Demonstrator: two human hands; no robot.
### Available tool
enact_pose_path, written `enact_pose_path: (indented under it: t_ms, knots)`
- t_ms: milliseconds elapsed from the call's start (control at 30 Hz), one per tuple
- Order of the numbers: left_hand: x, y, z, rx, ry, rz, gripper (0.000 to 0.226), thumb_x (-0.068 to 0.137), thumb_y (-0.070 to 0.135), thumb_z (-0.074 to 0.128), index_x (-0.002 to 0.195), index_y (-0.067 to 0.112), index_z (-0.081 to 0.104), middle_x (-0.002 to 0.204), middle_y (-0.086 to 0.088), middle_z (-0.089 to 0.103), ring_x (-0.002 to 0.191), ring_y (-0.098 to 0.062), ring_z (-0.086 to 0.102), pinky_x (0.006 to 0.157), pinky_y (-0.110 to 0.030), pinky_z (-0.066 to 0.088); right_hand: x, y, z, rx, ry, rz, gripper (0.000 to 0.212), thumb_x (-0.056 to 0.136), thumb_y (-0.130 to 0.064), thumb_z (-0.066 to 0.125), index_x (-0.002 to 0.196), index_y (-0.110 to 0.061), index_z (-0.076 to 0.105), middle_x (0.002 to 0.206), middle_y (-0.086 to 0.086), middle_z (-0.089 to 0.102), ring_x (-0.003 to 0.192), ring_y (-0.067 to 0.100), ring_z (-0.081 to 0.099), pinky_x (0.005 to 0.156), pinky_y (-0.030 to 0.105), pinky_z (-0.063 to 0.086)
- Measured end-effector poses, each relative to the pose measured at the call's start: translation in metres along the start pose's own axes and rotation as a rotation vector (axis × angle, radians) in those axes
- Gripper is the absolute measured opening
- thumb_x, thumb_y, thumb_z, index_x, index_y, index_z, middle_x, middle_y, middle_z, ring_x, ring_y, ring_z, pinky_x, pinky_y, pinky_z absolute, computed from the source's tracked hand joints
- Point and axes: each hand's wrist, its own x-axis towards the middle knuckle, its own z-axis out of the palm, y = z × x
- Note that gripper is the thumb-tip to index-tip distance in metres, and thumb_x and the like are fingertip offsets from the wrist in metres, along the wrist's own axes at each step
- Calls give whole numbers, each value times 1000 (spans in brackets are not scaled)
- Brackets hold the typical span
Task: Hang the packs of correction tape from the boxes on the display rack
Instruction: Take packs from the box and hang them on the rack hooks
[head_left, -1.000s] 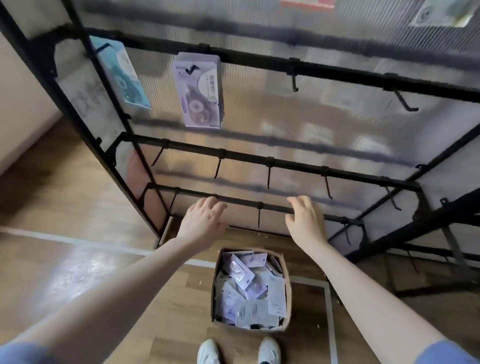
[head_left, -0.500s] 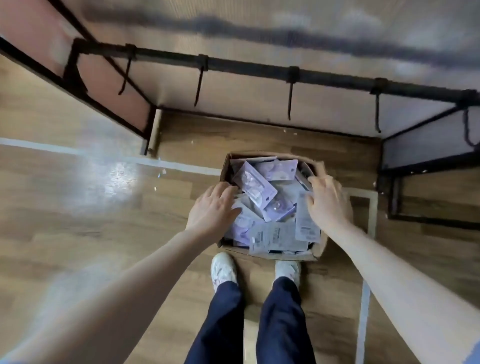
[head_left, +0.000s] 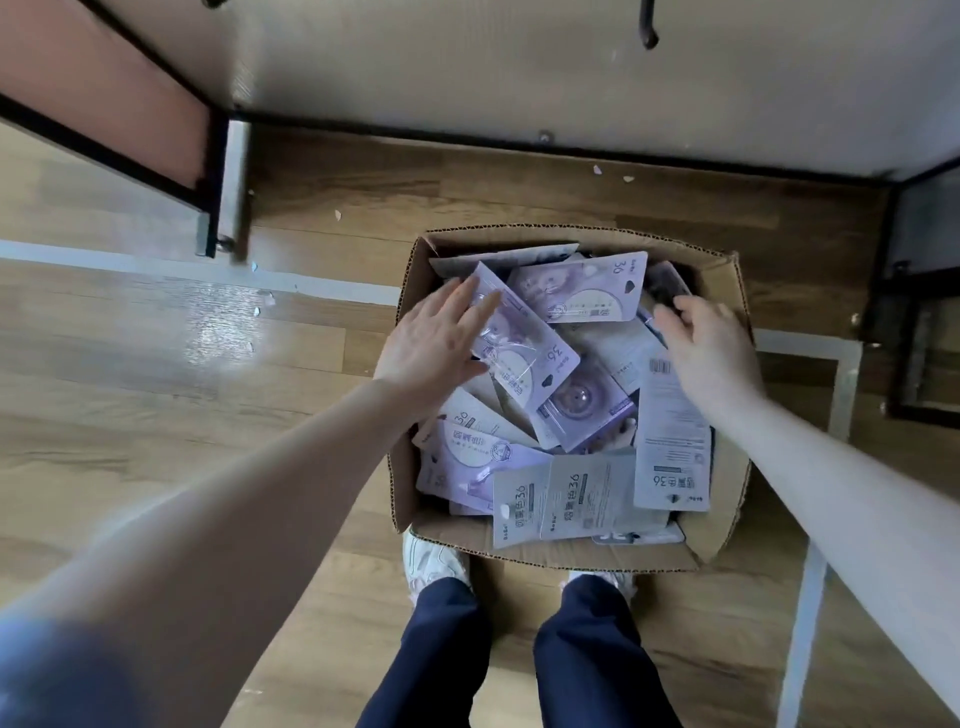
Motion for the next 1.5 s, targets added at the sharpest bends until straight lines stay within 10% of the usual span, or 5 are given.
enact_pose_path:
  t_ms: [267, 600, 767, 1000, 1500]
  knots:
    - [38, 4, 6, 176, -48, 133, 85, 84, 49, 58, 148, 21, 10, 156, -4, 10, 144, -22, 4, 116, -32, 2, 35, -27, 10, 241, -13, 61, 26, 86, -40, 60, 95, -17, 62, 90, 1, 63, 84, 21, 55, 61, 30, 34]
    - [33, 7, -2, 210, 106, 254, 42, 65, 22, 78, 100, 8, 60, 99, -11, 61, 98, -32, 56, 94, -37, 40, 31, 0, 4, 300, 2, 80, 18, 81, -16, 65, 84, 0, 58, 71, 6, 58, 72, 27, 55, 60, 32, 39]
    - [5, 8, -17, 100, -3, 138, 27, 88, 20, 54, 114, 15, 52, 105, -4, 60, 102, -27, 54, 79, -32, 38, 12, 13, -14, 350, 40, 101, 14, 82, -16, 67, 82, -3, 62, 82, 13, 67, 80, 33, 64, 71, 52, 54]
    - [-31, 24, -84, -356, 129, -106, 40, 78, 31, 72, 108, 13, 53, 85, 0, 59, 77, -23, 53, 57, -31, 30, -28, -10, -75, 309, 87, 50, 26, 81, -18, 64, 66, 2, 57, 64, 20, 54, 58, 27, 41, 56, 29, 26]
    - [-171, 75, -351, -858, 442, -36, 30, 68, 20, 80, 95, 25, 66, 81, 17, 66, 71, 7, 58, 65, -18, 49, -203, -137, -325, 260, 400, -276, 11, 90, -12, 59, 90, -5, 67, 80, 3, 62, 73, 20, 55, 55, 21, 38]
